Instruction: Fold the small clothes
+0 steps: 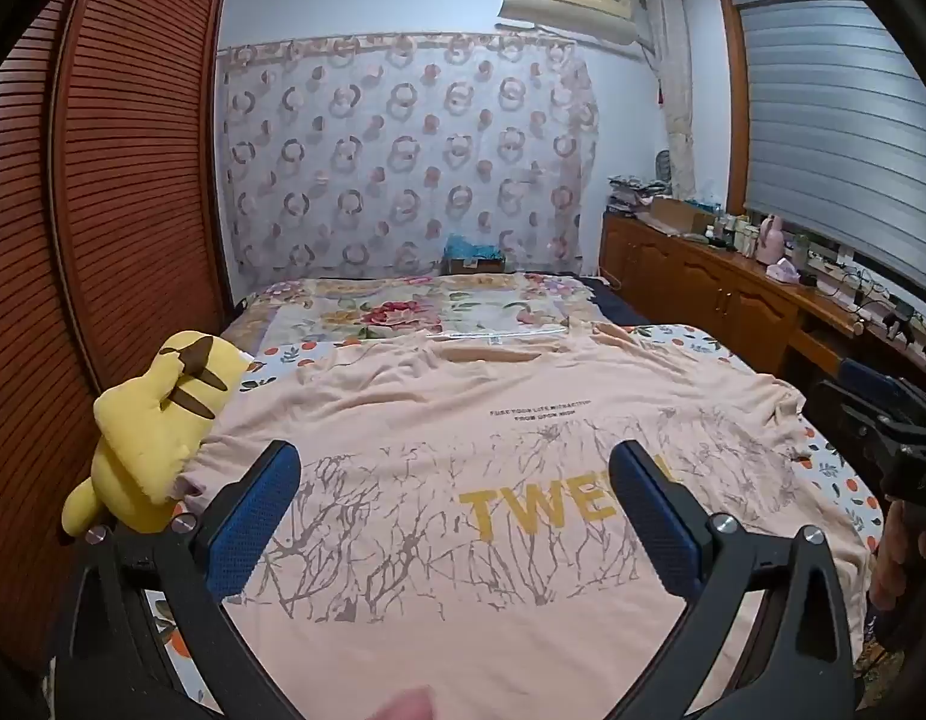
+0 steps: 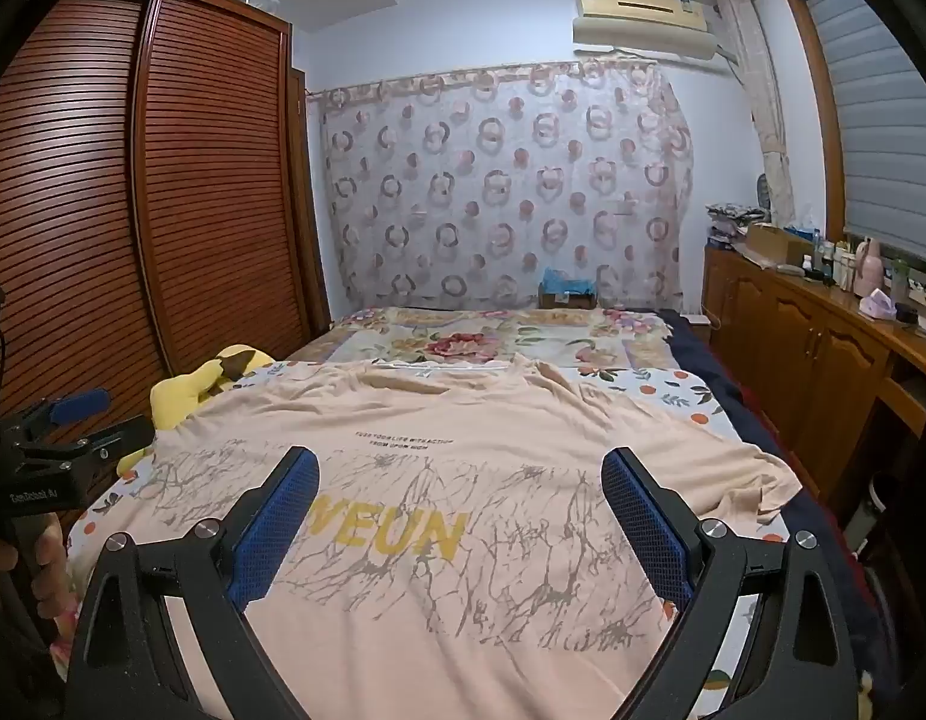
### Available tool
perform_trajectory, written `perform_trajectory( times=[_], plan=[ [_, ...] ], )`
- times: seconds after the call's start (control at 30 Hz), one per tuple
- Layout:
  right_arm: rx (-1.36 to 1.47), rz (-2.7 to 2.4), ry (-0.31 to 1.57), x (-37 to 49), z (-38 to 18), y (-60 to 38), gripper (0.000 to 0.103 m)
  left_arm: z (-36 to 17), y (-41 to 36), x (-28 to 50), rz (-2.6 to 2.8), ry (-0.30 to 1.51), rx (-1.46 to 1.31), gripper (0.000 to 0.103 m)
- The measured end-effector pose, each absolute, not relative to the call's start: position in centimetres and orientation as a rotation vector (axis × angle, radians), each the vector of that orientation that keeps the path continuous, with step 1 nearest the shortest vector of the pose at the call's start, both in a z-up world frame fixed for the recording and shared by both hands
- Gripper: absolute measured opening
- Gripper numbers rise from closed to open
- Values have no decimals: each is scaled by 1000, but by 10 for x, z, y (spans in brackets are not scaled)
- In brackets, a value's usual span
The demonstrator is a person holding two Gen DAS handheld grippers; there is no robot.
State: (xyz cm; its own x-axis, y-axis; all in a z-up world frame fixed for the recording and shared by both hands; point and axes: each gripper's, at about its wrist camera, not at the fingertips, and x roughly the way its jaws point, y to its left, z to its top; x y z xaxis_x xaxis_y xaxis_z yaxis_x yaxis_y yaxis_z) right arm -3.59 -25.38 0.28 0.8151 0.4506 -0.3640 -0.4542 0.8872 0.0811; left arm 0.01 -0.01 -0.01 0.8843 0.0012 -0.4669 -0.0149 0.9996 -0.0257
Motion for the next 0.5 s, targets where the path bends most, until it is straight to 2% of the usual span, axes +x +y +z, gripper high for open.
perform_trajectory(
  times=[0.07, 0.5],
  plan=[
    [-12, 481, 381, -36, 3, -254, 96, 0, 0, -1, 3, 444, -44, 103],
    [-9, 483, 379, -37, 3, -255, 96, 5, 0, -3, 8, 450, -34, 103]
  ],
)
